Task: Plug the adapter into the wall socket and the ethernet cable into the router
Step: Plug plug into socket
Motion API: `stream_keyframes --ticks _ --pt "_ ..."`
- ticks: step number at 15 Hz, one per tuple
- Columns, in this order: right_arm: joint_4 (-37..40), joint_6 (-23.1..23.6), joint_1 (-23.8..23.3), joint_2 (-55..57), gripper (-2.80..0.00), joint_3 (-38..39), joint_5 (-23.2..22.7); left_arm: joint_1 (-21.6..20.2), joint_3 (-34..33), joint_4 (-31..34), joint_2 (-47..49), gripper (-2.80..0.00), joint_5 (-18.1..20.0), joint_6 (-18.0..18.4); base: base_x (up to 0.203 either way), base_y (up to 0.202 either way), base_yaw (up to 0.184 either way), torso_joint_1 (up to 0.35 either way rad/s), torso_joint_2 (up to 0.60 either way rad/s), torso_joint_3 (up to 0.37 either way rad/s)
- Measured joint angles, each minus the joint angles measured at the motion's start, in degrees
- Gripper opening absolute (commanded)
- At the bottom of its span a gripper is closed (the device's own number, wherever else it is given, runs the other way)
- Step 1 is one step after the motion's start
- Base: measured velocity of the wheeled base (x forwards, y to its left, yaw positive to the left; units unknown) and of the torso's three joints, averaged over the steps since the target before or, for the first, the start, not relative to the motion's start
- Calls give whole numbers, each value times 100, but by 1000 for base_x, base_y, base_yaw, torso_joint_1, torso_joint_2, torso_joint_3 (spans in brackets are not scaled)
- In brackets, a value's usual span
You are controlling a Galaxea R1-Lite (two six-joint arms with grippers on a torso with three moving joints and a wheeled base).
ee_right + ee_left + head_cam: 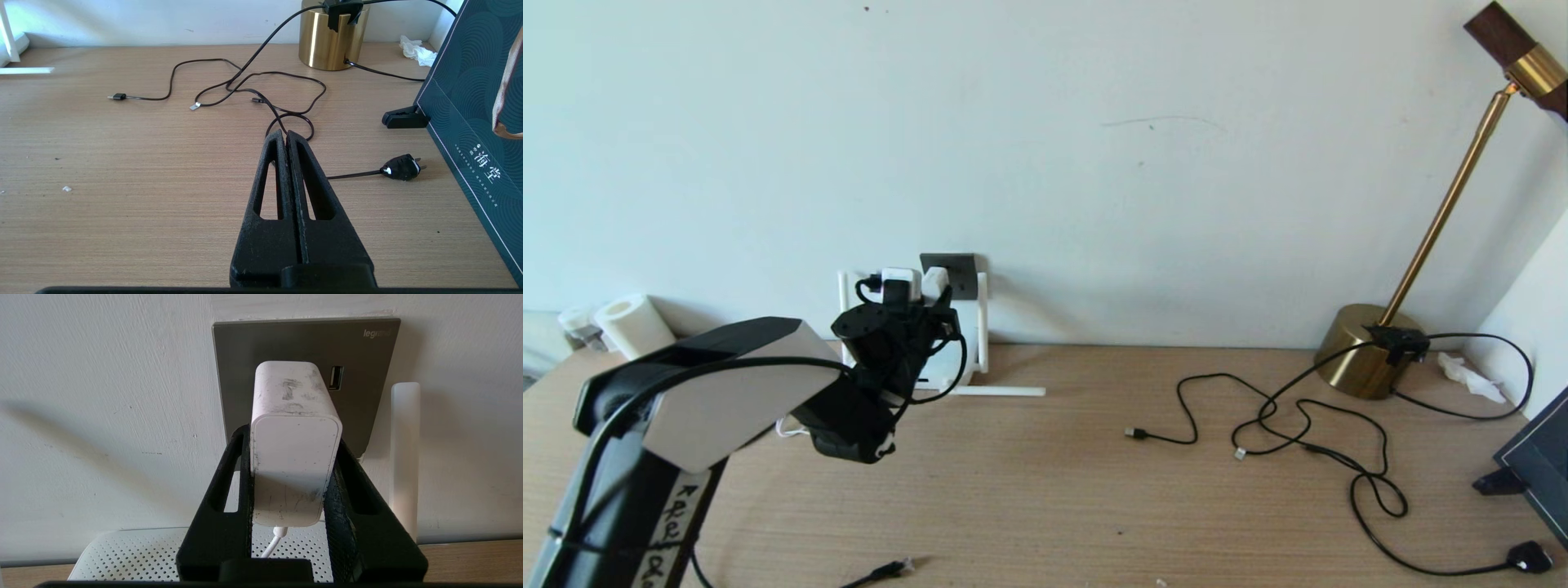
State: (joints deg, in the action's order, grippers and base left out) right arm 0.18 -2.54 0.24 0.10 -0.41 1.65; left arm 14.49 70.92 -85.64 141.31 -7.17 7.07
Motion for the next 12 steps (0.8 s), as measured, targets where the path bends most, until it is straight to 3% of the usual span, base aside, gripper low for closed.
stream_keyframes --ticks 12 --pt "0 0 0 0 -280 0 0 -2 234 135 67 -280 -1 1 0 0 0 0 0 0"
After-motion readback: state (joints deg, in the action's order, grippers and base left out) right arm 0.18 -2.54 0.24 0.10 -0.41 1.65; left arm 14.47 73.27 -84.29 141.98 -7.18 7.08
